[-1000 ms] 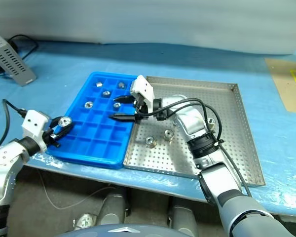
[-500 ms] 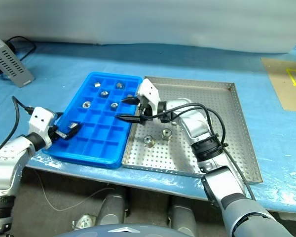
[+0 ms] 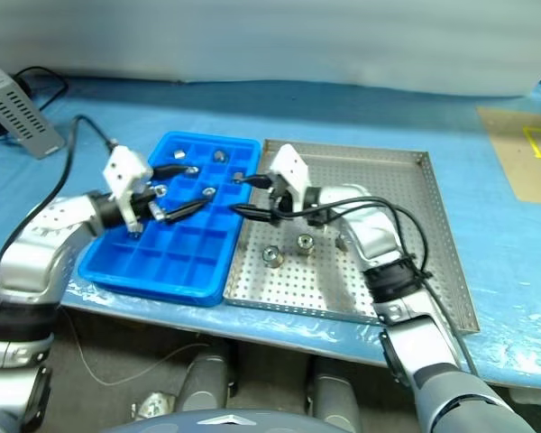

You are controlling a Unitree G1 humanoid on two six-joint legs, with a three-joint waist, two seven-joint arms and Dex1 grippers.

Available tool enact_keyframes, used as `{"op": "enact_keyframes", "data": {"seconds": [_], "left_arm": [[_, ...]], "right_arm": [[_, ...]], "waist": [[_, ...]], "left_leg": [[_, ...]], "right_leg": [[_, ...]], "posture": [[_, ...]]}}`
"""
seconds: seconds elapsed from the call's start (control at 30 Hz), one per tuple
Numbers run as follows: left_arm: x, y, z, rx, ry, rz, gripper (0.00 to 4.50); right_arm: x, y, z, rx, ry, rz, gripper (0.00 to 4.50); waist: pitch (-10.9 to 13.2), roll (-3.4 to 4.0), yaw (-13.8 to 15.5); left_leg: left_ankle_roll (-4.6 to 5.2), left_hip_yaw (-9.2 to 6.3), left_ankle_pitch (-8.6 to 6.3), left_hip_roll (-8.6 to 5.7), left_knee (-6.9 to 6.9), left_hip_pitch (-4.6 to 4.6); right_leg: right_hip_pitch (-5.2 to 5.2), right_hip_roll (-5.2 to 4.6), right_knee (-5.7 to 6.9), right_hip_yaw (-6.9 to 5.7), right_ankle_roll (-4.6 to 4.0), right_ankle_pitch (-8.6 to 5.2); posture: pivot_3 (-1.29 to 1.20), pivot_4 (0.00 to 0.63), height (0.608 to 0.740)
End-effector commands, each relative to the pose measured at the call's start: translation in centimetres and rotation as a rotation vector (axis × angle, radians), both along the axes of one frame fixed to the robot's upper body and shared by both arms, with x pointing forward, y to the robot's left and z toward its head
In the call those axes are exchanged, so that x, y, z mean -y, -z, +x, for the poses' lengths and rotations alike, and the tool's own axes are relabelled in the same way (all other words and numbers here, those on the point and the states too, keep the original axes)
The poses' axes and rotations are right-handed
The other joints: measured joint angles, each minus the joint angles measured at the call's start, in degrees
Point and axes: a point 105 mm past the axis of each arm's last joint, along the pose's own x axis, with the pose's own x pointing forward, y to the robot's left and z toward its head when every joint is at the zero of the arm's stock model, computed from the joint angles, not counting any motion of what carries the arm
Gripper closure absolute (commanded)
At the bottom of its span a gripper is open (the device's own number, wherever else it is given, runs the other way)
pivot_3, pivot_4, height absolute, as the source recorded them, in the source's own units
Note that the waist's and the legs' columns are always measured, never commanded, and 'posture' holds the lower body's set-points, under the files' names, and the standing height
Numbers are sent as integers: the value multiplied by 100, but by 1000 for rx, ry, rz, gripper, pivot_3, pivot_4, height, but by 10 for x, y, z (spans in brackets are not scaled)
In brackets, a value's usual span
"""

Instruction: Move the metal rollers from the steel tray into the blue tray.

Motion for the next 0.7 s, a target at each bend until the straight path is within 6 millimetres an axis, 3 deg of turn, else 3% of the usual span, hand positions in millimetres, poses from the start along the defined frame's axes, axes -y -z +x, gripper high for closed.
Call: {"op": "enact_keyframes", "data": {"seconds": [0.03,0.17,0.27,0.43,0.7], "left_arm": [[29,-3,6,0,168,49,47],[62,15,11,-49,364,131,47],[76,27,14,-89,469,187,47],[74,46,-2,-209,702,330,47],[66,65,-4,-232,813,498,47]], "right_arm": [[30,-19,-6,50,86,41,1158],[73,-16,-12,45,257,26,1158],[93,-9,-19,44,363,1,1158],[102,1,-35,21,452,3,1158],[107,12,-44,7,542,-5,1158]], "waist": [[0,0,-21],[-2,2,-189],[-2,2,-335],[-2,4,-652],[-3,5,-791]], "left_leg": [[-3,0,2,-2,4,1],[1,2,-1,-3,20,5],[6,4,-3,-3,26,3],[13,11,-7,-1,25,11],[46,15,-27,-2,49,18]], "right_leg": [[4,0,2,1,0,0],[17,-1,-7,5,2,-1],[20,1,-13,6,2,0],[20,3,-14,11,2,0],[36,1,-15,16,2,0]], "posture": [[-102,150,740],[-250,150,740],[-324,150,740],[-430,150,740],[-486,150,740]]}}
